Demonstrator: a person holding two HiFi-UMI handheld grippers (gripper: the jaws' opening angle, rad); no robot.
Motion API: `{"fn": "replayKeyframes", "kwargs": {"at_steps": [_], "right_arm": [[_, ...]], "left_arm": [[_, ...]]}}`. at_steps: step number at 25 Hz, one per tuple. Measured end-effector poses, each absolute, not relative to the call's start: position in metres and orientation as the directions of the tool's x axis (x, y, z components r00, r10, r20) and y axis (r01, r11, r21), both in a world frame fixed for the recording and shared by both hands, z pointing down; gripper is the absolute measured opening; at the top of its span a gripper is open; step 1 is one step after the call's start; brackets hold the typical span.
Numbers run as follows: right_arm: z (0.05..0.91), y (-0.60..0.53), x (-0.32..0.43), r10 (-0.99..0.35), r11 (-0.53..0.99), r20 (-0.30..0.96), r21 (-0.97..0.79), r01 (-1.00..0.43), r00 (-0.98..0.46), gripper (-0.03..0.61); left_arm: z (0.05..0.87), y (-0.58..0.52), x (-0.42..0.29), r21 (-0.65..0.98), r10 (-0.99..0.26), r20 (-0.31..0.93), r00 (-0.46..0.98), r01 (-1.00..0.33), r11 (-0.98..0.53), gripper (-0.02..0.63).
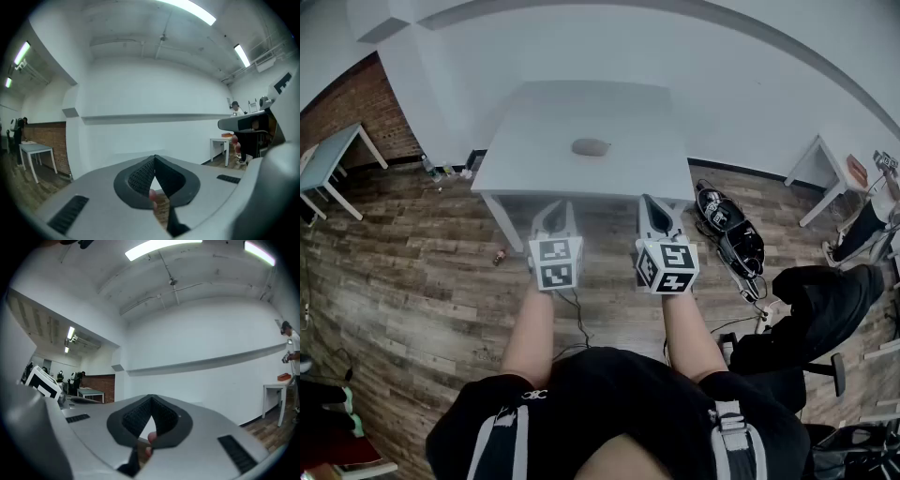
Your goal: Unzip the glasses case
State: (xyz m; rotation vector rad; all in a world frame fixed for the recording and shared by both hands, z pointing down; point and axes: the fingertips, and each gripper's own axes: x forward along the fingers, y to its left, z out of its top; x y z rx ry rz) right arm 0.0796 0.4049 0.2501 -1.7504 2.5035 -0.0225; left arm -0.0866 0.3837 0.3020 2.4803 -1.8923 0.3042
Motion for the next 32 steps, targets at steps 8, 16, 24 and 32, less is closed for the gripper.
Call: {"fn": "replayKeyframes", "kwargs": {"at_steps": [8,16,24,32], "right_arm": [[0.259,0.4,0.053,-0.941,0.337,-0.051,-0.054,-0.94,-0.334,0.005],[0.265,0.392,0.034,-0.96,0.277,-0.057,-0.109,-0.955,-0.272,0.005],[0.263,0.39,0.014,-0.965,0.26,-0.061,-0.06,-0.964,-0.256,0.005],[0.268,0.401,-0.002,-0.967,0.251,-0.061,-0.049,-0.967,-0.247,0.005]], "left_arm": [[0.295,0.379,-0.106,-0.106,-0.955,0.12,0.273,-0.952,-0.286,-0.003],[0.309,0.368,-0.137,-0.095,-0.949,0.141,0.282,-0.95,-0.296,-0.003],[0.306,0.36,-0.147,-0.096,-0.94,0.142,0.309,-0.941,-0.324,-0.003],[0.318,0.37,-0.154,-0.107,-0.931,0.159,0.329,-0.932,-0.348,-0.003]]}}
